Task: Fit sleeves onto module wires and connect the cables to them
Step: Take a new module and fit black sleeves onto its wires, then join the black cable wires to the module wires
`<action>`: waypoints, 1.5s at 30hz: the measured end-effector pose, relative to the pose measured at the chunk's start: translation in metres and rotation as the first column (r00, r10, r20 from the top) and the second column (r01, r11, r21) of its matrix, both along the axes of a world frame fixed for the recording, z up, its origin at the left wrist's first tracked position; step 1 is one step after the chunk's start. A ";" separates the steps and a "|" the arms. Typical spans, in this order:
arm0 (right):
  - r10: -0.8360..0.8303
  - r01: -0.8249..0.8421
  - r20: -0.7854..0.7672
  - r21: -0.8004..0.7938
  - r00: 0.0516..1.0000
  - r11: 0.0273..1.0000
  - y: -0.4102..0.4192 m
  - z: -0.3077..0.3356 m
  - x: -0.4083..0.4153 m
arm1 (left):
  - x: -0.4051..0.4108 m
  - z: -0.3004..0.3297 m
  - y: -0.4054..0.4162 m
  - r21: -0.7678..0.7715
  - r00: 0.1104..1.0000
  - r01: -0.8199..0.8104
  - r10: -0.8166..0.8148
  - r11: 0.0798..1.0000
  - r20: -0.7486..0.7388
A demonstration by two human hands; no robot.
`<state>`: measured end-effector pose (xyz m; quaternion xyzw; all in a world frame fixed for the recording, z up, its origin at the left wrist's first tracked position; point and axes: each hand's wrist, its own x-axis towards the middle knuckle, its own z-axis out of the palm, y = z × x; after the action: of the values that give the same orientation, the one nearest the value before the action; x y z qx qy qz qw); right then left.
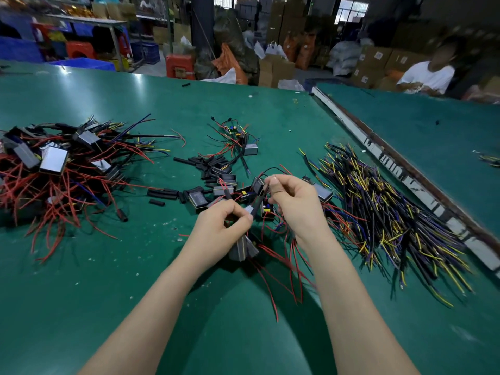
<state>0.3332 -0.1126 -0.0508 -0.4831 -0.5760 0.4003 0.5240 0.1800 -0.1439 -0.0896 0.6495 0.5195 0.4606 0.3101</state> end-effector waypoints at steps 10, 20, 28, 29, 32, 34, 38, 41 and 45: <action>-0.238 0.233 -0.037 -0.107 0.970 0.967 0.017 0.030 0.057 | 0.004 -0.005 -0.002 0.007 0.997 0.071 -0.071 0.997 0.041; -0.017 0.542 0.990 -0.064 0.142 0.838 0.063 0.020 0.114 | 0.007 -0.005 -0.004 0.076 0.998 0.057 -0.055 0.995 -0.028; -0.108 0.494 0.945 -0.062 0.308 0.867 0.071 0.026 0.119 | 0.013 0.007 -0.006 0.017 0.966 -0.018 0.013 1.000 0.258; -0.191 0.469 0.895 -0.023 0.402 0.883 0.070 0.031 0.120 | 0.012 0.009 -0.006 0.004 0.953 -0.021 0.018 1.000 0.303; -0.434 0.407 0.552 0.179 0.713 0.896 0.055 0.044 0.112 | 0.014 0.014 -0.007 -0.017 0.915 0.003 0.005 1.000 0.403; -0.399 0.311 0.319 0.291 0.860 0.905 0.039 0.052 0.092 | 0.015 0.017 -0.009 -0.003 0.910 0.022 -0.019 1.000 0.414; -0.146 0.141 -0.011 0.324 0.989 0.935 0.010 0.061 0.048 | 0.012 0.019 -0.011 -0.022 0.893 0.046 -0.032 0.999 0.449; 0.004 0.026 -0.110 0.267 0.994 0.963 0.001 0.044 0.021 | 0.010 0.019 -0.011 -0.033 0.886 0.046 -0.026 0.998 0.463; 0.019 0.034 -0.272 0.189 0.962 0.981 -0.001 0.016 -0.002 | 0.007 0.018 -0.009 -0.059 0.900 0.033 -0.004 0.998 0.436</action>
<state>0.3308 -0.1134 -0.0350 -0.3727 -0.5325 0.4035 0.6440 0.1872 -0.1531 -0.0714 0.5244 0.4456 0.5740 0.4439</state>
